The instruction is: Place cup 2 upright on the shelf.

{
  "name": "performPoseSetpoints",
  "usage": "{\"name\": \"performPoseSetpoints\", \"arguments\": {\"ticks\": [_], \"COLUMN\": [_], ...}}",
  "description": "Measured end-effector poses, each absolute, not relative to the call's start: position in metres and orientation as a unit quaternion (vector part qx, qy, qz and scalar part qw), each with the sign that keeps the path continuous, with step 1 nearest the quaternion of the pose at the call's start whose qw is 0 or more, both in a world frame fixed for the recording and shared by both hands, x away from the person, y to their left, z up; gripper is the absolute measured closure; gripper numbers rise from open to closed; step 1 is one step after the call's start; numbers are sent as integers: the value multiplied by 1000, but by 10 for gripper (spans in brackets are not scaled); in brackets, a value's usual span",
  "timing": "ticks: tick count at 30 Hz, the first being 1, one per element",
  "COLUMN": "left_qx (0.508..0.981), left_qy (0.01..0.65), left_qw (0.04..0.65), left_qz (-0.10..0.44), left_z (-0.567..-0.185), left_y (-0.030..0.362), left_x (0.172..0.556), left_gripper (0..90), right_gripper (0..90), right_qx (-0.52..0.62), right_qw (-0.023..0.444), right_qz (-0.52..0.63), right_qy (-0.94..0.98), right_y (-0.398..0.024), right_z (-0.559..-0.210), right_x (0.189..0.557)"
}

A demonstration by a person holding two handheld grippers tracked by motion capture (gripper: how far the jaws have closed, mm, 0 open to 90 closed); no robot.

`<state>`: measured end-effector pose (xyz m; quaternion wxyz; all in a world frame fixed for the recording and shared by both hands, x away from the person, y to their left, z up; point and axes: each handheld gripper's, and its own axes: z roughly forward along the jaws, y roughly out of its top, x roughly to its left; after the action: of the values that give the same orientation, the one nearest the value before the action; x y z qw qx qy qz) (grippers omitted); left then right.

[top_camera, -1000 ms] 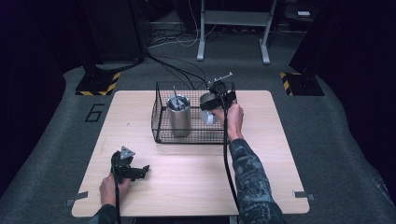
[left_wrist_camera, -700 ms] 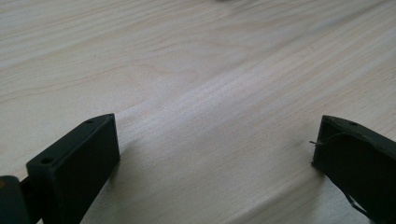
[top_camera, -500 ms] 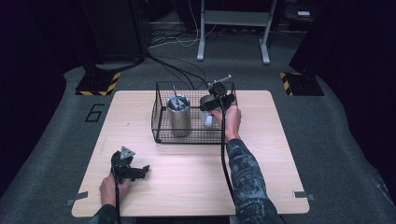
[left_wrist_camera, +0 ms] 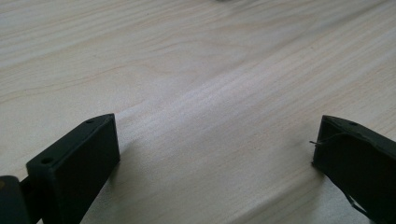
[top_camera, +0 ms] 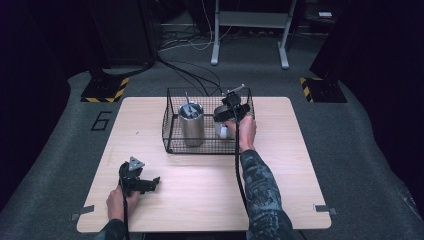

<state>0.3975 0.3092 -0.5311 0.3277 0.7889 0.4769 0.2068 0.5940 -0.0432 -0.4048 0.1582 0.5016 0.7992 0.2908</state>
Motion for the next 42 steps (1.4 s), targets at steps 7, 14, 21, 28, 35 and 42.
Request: {"name": "performPoseSetpoints", "arguments": {"ticks": [7,14,21,28,35,42], "left_qx": [784,786,786,784,791,789], "left_qy": [480,479,478,482,476,477], "left_qw": [333,331,332,333,325,327], "left_qz": [210,206,209,206,205,207], "left_z": [-532,-531,-532,-532,-531,-531], "left_y": [308,309,309,308,310,309], "left_x": [398,397,398,397,398,398], "left_gripper": [3,3,3,3,3,3], "right_gripper": [55,55,53,49,0,0], "right_qx": [500,498,501,500,500,477], "right_qw": [154,150,147,150,153,165], "right_qz": [290,286,289,284,279,307], "right_qy": [802,805,802,804,806,807], "right_y": [-39,-35,-40,-38,-37,-36], "right_z": [-413,-420,-422,-421,-413,-385], "right_x": [595,595,594,592,588,570]}}
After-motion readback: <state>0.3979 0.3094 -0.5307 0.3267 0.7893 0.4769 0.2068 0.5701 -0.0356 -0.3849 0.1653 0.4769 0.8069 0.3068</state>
